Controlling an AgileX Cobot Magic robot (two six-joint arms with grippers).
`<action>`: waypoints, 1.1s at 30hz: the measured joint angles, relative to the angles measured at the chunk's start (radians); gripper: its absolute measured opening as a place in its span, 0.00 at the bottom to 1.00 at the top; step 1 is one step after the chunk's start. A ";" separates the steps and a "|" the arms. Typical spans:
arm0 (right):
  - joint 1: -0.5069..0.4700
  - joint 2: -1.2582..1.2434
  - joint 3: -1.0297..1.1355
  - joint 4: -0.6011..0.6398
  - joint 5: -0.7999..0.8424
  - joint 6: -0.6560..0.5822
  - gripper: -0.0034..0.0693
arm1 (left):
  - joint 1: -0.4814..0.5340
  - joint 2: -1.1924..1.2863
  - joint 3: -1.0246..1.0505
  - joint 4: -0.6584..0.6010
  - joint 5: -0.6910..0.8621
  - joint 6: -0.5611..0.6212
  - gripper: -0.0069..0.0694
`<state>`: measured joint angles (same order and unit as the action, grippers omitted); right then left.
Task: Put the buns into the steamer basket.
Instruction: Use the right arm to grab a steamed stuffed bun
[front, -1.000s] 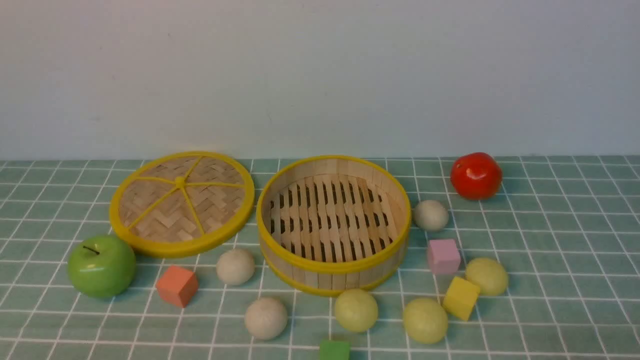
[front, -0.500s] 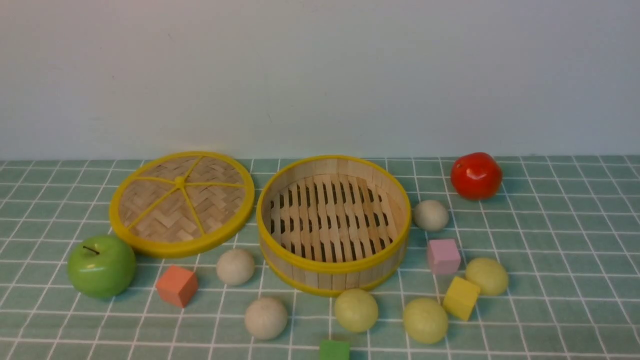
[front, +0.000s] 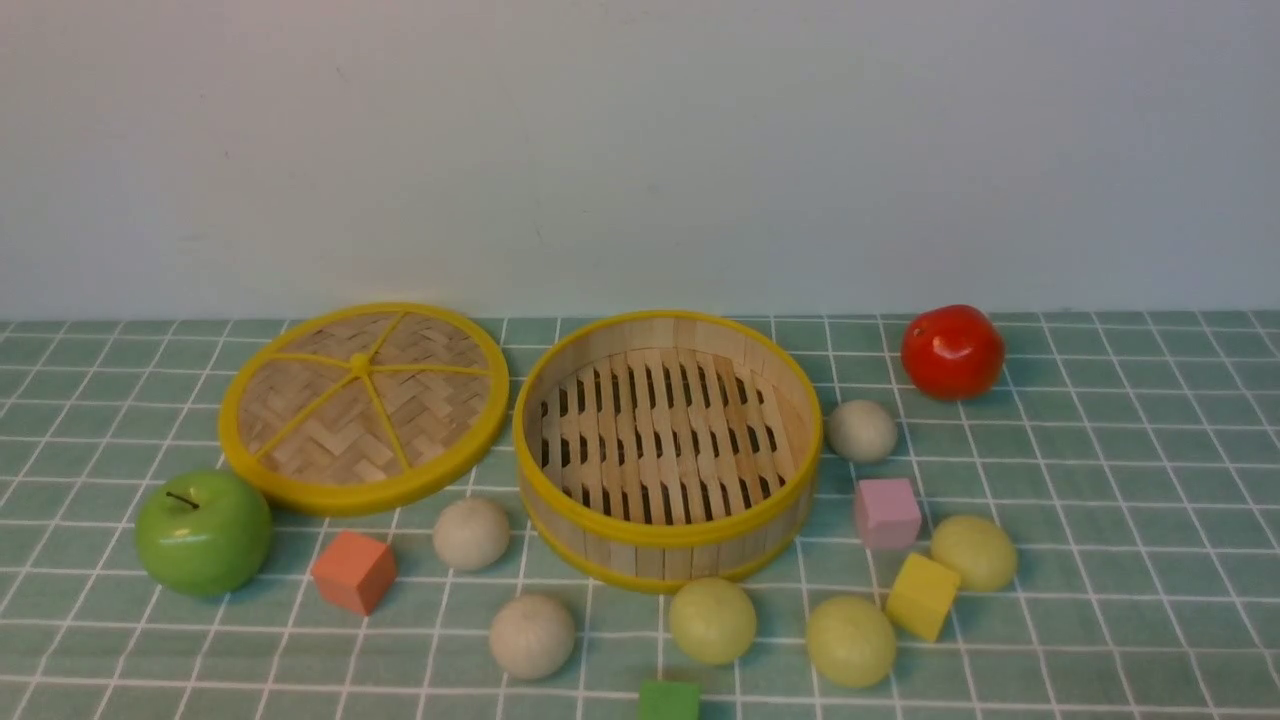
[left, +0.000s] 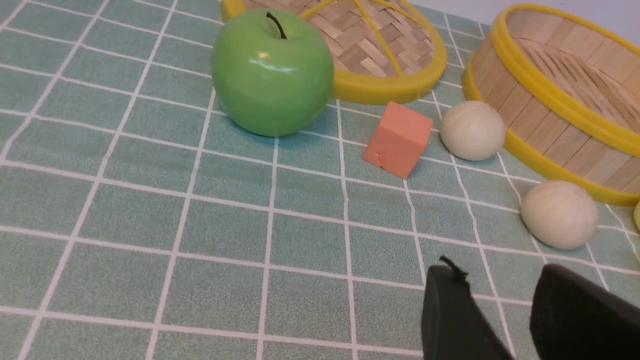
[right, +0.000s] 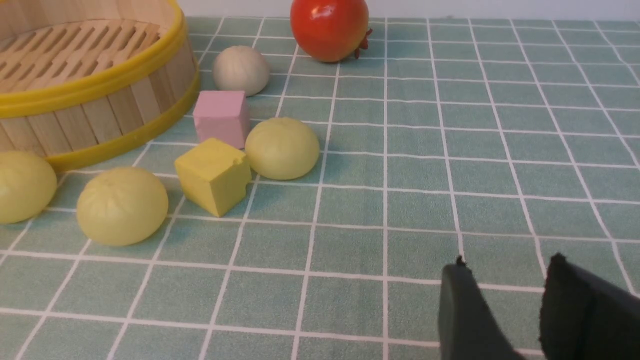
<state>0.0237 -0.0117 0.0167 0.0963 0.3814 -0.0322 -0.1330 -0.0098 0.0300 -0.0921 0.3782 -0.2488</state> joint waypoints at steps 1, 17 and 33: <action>0.000 0.000 0.000 0.000 0.000 0.000 0.38 | 0.000 0.000 0.000 0.000 0.000 0.000 0.40; 0.000 0.000 0.008 0.008 -0.336 0.011 0.38 | 0.000 0.000 0.000 0.000 0.000 0.000 0.40; 0.000 0.015 -0.165 0.127 -0.479 0.161 0.38 | 0.000 0.000 0.000 0.000 0.000 0.000 0.40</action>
<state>0.0237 0.0032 -0.1482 0.2236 -0.0980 0.1292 -0.1330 -0.0098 0.0300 -0.0921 0.3782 -0.2488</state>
